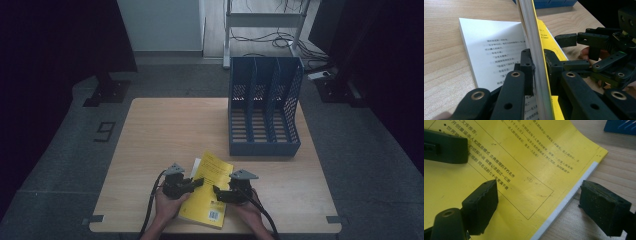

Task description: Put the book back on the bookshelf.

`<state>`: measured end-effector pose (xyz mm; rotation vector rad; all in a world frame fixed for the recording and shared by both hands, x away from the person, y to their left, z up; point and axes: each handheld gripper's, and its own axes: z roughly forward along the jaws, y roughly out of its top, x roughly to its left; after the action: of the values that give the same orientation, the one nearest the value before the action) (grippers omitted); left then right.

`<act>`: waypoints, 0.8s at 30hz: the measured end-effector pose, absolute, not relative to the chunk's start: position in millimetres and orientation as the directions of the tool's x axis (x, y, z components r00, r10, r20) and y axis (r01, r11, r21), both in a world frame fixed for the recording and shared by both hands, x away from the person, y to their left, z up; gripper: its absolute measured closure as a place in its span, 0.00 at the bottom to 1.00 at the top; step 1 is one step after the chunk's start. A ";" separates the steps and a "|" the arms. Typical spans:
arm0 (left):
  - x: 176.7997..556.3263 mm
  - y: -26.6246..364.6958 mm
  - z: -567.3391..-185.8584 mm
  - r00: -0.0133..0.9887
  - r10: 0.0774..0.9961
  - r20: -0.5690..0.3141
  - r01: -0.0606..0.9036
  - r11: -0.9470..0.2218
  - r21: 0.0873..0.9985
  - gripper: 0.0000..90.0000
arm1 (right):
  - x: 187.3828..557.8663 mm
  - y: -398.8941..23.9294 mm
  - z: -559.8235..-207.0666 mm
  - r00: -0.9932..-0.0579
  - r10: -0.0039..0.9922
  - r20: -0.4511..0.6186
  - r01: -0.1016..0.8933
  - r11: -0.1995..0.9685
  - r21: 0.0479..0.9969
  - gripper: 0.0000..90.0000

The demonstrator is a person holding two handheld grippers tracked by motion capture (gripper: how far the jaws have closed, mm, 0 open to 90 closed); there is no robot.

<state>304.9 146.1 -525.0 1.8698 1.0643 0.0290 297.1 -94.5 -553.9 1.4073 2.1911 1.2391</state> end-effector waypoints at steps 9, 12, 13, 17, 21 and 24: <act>306.0 149.6 -525.9 0.618 0.652 -0.441 0.662 -0.128 0.739 0.91 | 298.5 -97.2 -552.8 -0.515 0.826 0.230 0.619 0.172 0.767 0.16; 305.0 149.4 -525.1 0.619 0.648 -0.445 0.656 -0.114 0.746 0.91 | 297.9 -98.2 -550.5 -0.522 0.822 0.228 0.623 0.185 0.760 0.16; 304.9 149.4 -524.8 0.619 0.646 -0.446 0.654 -0.110 0.748 0.91 | 297.6 -98.4 -549.8 -0.525 0.821 0.225 0.622 0.189 0.760 0.16; 304.2 149.5 -524.1 0.618 0.641 -0.455 0.651 -0.093 0.754 0.91 | 297.2 -99.8 -548.5 -0.530 0.816 0.232 0.623 0.189 0.759 0.15; 303.8 149.4 -523.4 0.619 0.635 -0.462 0.649 -0.082 0.756 0.92 | 297.2 -101.4 -548.5 -0.531 0.811 0.246 0.628 0.182 0.756 0.14; 302.4 148.6 -521.9 0.624 0.634 -0.457 0.638 -0.076 0.766 0.92 | 297.2 -102.7 -548.2 -0.533 0.808 0.250 0.626 0.178 0.759 0.14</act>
<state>302.4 148.6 -521.9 1.7565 1.0382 -0.0048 297.2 -102.7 -548.2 1.3905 2.2414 1.2799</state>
